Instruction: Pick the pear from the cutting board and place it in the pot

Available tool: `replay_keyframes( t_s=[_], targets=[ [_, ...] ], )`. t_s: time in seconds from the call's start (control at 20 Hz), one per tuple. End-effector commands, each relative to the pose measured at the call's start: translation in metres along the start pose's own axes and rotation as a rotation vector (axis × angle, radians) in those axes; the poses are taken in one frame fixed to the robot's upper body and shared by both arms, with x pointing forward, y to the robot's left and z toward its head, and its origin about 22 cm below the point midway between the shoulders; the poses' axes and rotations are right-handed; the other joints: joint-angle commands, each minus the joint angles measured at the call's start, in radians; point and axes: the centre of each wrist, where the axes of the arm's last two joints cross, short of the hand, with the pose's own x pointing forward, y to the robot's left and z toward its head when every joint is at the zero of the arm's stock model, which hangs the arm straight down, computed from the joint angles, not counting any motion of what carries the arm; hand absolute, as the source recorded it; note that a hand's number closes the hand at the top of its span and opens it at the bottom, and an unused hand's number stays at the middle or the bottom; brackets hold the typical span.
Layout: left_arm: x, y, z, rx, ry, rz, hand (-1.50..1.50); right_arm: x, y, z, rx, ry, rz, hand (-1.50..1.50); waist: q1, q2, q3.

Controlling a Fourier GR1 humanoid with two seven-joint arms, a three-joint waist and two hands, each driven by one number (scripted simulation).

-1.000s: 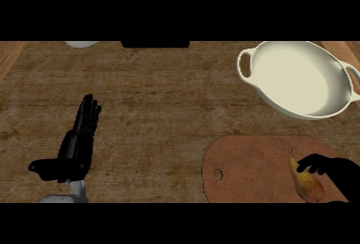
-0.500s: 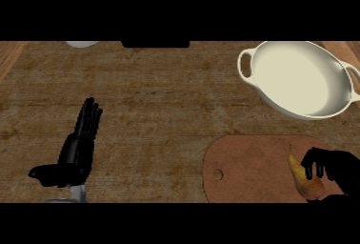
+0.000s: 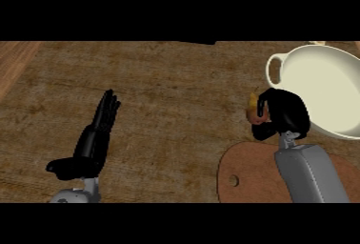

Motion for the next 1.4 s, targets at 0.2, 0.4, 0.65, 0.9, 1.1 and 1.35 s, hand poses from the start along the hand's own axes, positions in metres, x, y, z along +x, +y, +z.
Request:
replay_keyframes(
  t_s=[0.2, 0.4, 0.65, 0.9, 1.1, 1.35],
  targets=[
    [-0.007, -0.006, 0.001, 0.008, 0.017, 0.006, 0.0, 0.126, -0.038, -0.03, -0.354, 0.046, -0.007, 1.5, -0.011, -0.004, 0.001],
    [-0.001, -0.007, -0.008, 0.017, 0.015, -0.009, 0.0, 0.167, -0.048, -0.037, -0.497, 0.084, 0.056, 1.5, -0.031, -0.008, 0.0],
    [-0.006, 0.009, 0.006, 0.048, 0.028, -0.007, 0.0, 0.182, -0.053, -0.059, -0.554, 0.216, 0.089, 1.5, -0.07, -0.018, 0.001],
    [-0.01, 0.007, 0.008, 0.085, 0.038, -0.039, 0.0, 0.19, -0.073, -0.073, -0.586, 0.304, 0.064, 1.5, -0.101, -0.023, 0.001],
    [-0.017, 0.02, 0.008, 0.083, 0.053, -0.019, 0.0, 0.165, -0.064, -0.093, -0.606, 0.36, 0.089, 1.5, -0.108, -0.021, 0.001],
    [0.001, 0.019, 0.011, 0.097, 0.032, -0.008, 0.0, 0.128, -0.07, -0.112, -0.596, 0.409, 0.065, 1.5, -0.111, -0.025, 0.002]
  ],
)
